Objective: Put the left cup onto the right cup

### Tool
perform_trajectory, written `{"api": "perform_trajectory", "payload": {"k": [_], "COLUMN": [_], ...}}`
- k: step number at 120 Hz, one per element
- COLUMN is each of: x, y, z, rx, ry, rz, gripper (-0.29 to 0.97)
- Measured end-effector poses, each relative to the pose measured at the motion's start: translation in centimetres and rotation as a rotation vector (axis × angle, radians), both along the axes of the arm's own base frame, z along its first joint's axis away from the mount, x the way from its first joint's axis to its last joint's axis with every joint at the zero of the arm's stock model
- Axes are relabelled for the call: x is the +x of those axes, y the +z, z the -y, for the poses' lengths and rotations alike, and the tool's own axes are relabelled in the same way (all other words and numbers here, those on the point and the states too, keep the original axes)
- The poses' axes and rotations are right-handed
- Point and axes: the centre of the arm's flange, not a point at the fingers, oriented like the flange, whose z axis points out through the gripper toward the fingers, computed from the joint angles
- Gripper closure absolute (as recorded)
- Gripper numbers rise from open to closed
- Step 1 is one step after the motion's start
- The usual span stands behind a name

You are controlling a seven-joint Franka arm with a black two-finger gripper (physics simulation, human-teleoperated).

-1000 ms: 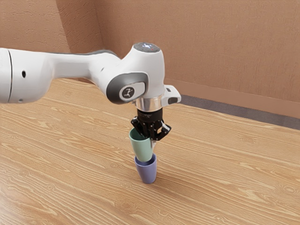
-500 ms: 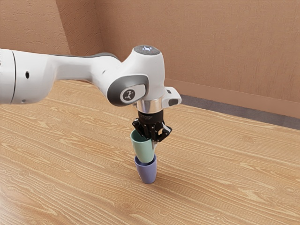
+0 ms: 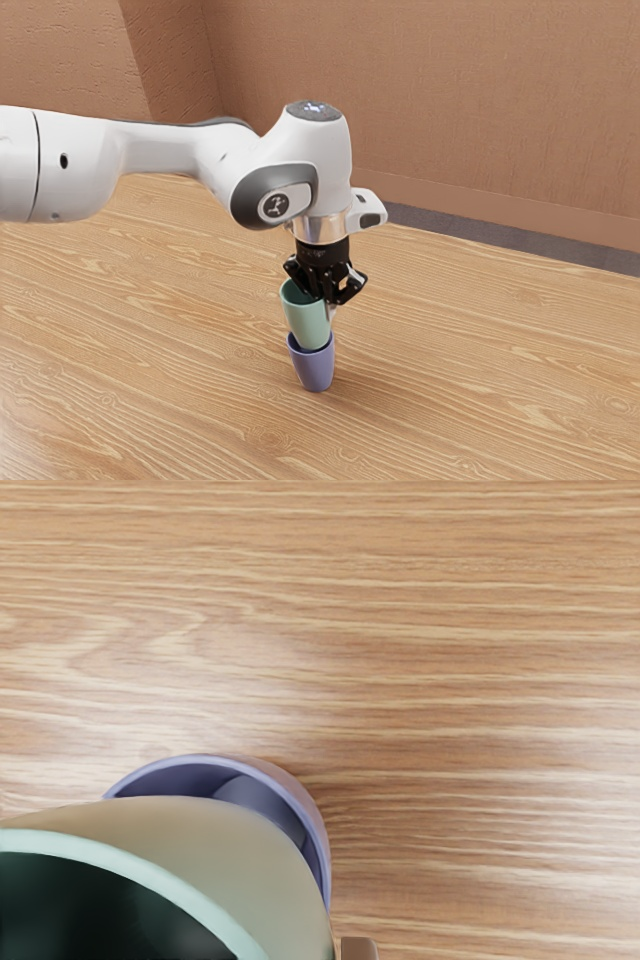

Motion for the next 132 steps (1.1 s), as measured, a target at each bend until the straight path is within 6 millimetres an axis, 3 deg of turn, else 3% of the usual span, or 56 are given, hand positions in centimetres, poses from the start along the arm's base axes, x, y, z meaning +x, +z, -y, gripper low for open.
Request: {"api": "perform_trajectory", "payload": {"k": [43, 132], "x": [0.6, 0.7], "y": [-0.7, -1.4], "z": [-1.0, -0.9], "rx": [0.011, 0.009], "ry": [0.009, 0.013], "rz": [0.000, -0.006], "gripper": [0.78, 0.78]}}
